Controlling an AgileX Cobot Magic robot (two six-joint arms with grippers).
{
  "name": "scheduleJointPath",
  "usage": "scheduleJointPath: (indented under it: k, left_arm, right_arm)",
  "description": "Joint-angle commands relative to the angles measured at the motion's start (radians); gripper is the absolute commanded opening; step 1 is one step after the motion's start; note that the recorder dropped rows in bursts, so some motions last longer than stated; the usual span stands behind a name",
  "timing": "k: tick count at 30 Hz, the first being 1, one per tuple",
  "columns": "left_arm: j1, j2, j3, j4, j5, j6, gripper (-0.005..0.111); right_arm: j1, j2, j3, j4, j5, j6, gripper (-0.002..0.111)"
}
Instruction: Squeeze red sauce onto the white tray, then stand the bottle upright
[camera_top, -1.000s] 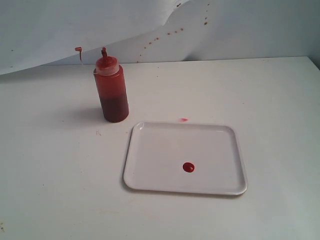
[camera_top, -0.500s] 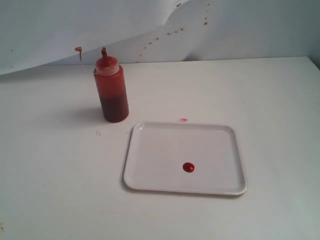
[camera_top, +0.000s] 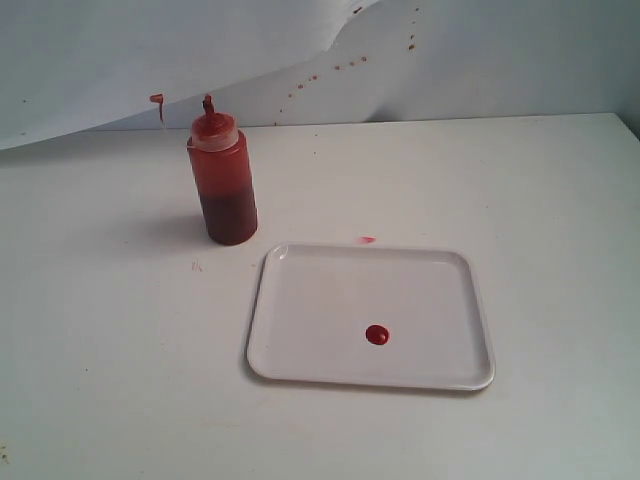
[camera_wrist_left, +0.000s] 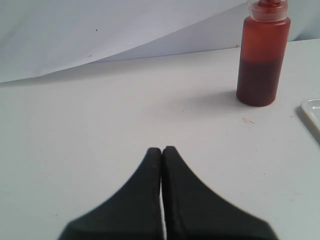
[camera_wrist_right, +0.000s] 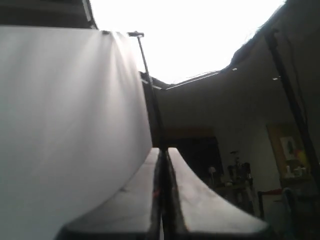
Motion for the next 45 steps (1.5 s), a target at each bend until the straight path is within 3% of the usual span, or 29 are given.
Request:
scheduleJointPath:
  k: [1, 4, 10, 29, 38, 45]
  left_arm:
    - [-0.005, -0.002, 0.005, 0.002, -0.018, 0.007, 0.000]
    - [-0.005, -0.002, 0.005, 0.002, -0.018, 0.007, 0.000]
    - [-0.005, -0.002, 0.005, 0.002, -0.018, 0.007, 0.000]
    - [-0.005, -0.002, 0.005, 0.002, -0.018, 0.007, 0.000]
    - [-0.005, -0.002, 0.005, 0.002, -0.018, 0.007, 0.000]
    - [-0.005, -0.002, 0.005, 0.002, -0.018, 0.007, 0.000]
  right_arm:
    - [-0.008, -0.004, 0.007, -0.469, 0.226, 0.153, 0.000]
    - [-0.008, -0.004, 0.038, -0.516, 0.306, 0.284, 0.000]
    - [-0.008, -0.004, 0.120, -0.450, 0.315, 0.283, 0.000]
    - [-0.008, -0.004, 0.120, -0.421, 0.830, 0.284, 0.000]
    - [0.004, -0.021, 0.120, -0.421, 0.849, 0.279, 0.000]
    - [0.105, -0.021, 0.120, -0.408, 0.857, 0.295, 0.000]
